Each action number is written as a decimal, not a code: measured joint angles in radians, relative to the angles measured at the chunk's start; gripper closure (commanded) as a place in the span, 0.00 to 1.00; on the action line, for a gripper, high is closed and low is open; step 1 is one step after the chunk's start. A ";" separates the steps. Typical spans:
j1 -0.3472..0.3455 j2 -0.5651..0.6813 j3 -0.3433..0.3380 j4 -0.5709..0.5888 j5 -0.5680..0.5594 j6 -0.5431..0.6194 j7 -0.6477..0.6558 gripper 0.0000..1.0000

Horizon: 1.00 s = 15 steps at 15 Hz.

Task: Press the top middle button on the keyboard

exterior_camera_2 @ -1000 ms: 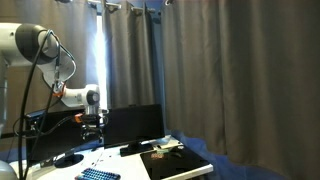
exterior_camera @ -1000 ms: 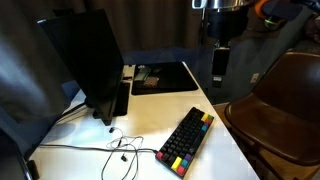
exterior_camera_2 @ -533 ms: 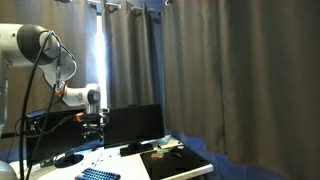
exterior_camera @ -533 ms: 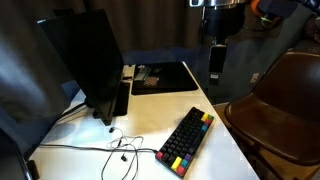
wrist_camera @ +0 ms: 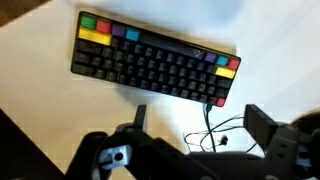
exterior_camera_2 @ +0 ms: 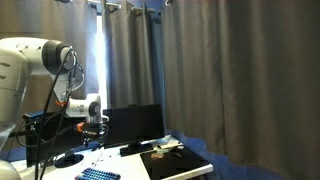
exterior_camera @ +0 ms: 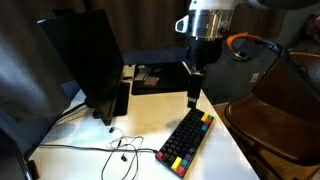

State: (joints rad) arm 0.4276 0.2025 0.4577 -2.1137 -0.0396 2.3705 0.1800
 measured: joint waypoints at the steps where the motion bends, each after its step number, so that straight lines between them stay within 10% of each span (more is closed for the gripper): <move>1: 0.003 0.030 -0.002 0.002 0.000 0.029 -0.001 0.31; 10: 0.048 0.229 -0.065 0.079 -0.005 0.136 -0.004 0.94; 15: 0.084 0.283 -0.112 0.128 -0.023 0.136 -0.003 1.00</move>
State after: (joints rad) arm 0.5118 0.4855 0.3457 -1.9854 -0.0627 2.5062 0.1765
